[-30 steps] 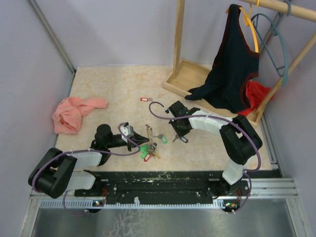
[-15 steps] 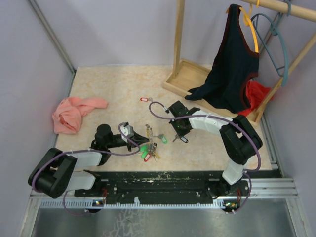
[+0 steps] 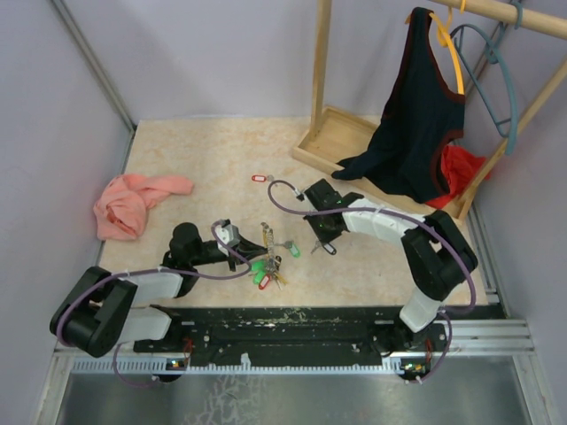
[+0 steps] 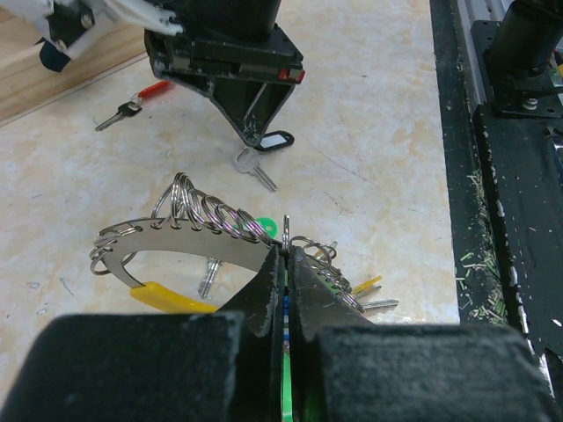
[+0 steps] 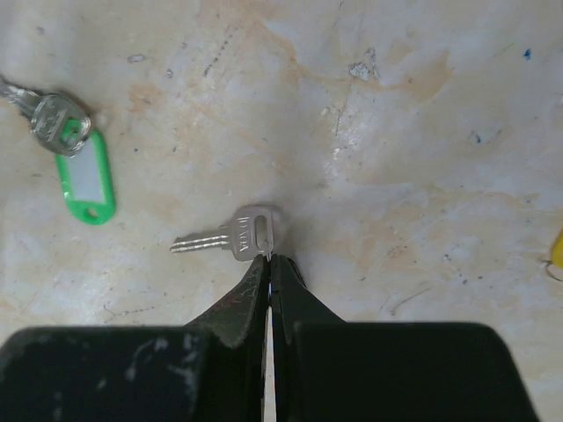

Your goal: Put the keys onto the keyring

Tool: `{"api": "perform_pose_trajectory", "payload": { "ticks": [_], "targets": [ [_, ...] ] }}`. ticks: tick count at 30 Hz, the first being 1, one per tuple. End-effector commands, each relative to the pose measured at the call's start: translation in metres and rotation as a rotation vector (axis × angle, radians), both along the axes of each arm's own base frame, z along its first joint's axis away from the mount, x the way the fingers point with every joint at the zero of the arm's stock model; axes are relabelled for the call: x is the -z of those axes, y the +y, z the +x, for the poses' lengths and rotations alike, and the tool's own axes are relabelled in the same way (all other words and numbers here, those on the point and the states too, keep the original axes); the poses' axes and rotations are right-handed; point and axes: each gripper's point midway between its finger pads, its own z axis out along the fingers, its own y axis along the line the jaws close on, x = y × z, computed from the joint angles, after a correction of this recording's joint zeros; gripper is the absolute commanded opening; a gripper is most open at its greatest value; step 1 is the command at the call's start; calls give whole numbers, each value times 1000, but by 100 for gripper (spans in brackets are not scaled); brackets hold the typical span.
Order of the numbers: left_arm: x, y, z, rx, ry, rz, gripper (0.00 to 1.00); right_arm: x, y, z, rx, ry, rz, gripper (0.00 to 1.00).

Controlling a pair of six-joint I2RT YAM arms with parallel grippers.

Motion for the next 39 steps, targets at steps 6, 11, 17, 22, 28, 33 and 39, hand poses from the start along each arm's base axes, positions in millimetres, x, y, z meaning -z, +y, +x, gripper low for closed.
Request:
{"api": "perform_pose_trajectory", "payload": {
  "ticks": [6, 11, 17, 22, 28, 33, 39],
  "targets": [
    [-34, -2, 5, 11, -104, -48, 0, -102, 37, 11, -225, -340, 305, 0],
    [-38, -4, 9, 18, -117, -48, 0, -136, 61, -1, -406, -463, 474, 0],
    [-33, -5, 11, 22, -125, -30, 0, -148, 78, -18, -561, -570, 618, 0],
    [-25, -4, 10, 35, -130, -4, 0, -145, 89, -43, -714, -499, 674, 0],
    [-19, -4, 10, 46, -138, 11, 0, -146, 106, -50, -836, -608, 633, 0],
    [-13, -4, 13, 35, -125, 21, 0, -147, 117, -54, -887, -679, 646, 0],
    [-12, -6, 5, 88, -132, 14, 0, -129, 126, -60, -959, -652, 629, 0]
  ]
}}
